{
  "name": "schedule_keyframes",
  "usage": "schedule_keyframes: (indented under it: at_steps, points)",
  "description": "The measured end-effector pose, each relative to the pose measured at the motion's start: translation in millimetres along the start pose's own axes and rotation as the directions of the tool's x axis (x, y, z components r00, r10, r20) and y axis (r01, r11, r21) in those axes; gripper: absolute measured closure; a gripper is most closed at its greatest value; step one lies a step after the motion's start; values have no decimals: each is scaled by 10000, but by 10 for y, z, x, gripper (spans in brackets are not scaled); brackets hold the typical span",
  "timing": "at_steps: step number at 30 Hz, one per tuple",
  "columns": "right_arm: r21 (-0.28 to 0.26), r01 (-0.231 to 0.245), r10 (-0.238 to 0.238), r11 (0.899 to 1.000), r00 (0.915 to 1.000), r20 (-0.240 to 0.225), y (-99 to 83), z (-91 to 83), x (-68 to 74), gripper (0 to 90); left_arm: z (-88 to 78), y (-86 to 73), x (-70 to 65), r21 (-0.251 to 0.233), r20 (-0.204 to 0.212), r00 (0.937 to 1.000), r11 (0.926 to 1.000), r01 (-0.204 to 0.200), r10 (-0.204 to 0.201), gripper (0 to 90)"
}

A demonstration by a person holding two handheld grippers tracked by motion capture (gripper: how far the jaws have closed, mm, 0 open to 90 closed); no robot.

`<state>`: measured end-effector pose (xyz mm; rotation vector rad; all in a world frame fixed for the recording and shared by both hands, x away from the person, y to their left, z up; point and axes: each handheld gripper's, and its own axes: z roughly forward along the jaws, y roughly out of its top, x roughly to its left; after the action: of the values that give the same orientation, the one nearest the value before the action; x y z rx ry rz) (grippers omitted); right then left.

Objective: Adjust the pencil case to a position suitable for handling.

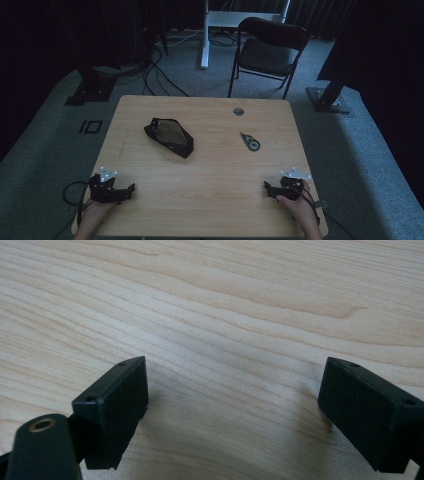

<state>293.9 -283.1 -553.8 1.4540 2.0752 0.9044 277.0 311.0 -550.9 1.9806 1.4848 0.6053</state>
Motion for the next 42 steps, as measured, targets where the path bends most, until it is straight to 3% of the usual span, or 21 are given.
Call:
schedule_keyframes:
  at_steps: [14,23,39,42]
  points:
    - [-33,32,-32,10000,10000,-25,1,-3,0,131,0,1,1,6,-2,10000,10000,9,-9,1]
    - [-171,305,-311,9994,9988,-374,94,16,52,131,0,1,1,6,-3,10000,10000,9,-9,1]
    - [-580,869,-935,9945,9881,-1222,269,132,333,134,1,2,4,9,19,10000,10000,-19,19,1]
    - [-754,770,-873,9942,9856,-1450,312,147,396,135,1,2,4,8,20,10000,10000,-19,19,1]
